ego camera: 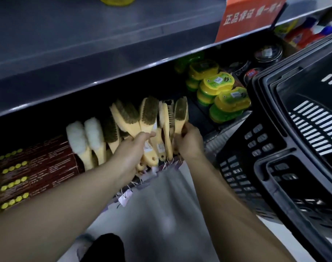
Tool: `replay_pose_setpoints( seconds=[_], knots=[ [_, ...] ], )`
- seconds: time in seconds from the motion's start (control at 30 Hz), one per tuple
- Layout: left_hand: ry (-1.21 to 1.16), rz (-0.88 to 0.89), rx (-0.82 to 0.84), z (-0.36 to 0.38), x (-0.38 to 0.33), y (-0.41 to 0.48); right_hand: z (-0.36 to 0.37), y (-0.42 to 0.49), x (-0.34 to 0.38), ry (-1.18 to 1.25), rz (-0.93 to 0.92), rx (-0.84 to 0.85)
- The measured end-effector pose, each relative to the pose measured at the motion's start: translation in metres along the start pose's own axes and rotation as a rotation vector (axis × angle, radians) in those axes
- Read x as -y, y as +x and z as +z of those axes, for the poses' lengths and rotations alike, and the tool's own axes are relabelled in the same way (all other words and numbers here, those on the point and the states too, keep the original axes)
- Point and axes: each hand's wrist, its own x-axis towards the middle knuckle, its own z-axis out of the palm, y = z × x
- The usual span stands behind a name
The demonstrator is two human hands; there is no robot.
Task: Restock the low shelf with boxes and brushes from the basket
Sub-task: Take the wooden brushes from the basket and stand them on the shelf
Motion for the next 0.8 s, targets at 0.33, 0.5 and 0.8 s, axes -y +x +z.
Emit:
replay_pose_setpoints(
  seconds=[0.33,0.5,0.8],
  knots=[
    [-0.385,0.017,0.131,0.031,0.006,0.004,-0.025,-0.033,0.015,0.556,-0.026,0.203],
    [-0.401,0.041,0.192,0.041,0.003,0.001,-0.032,-0.039,0.022,0.596,-0.023,0.313],
    [0.044,0.278,0.051,0.037,0.012,0.021,-0.038,0.008,-0.004,0.326,0.045,-0.212]
  ],
)
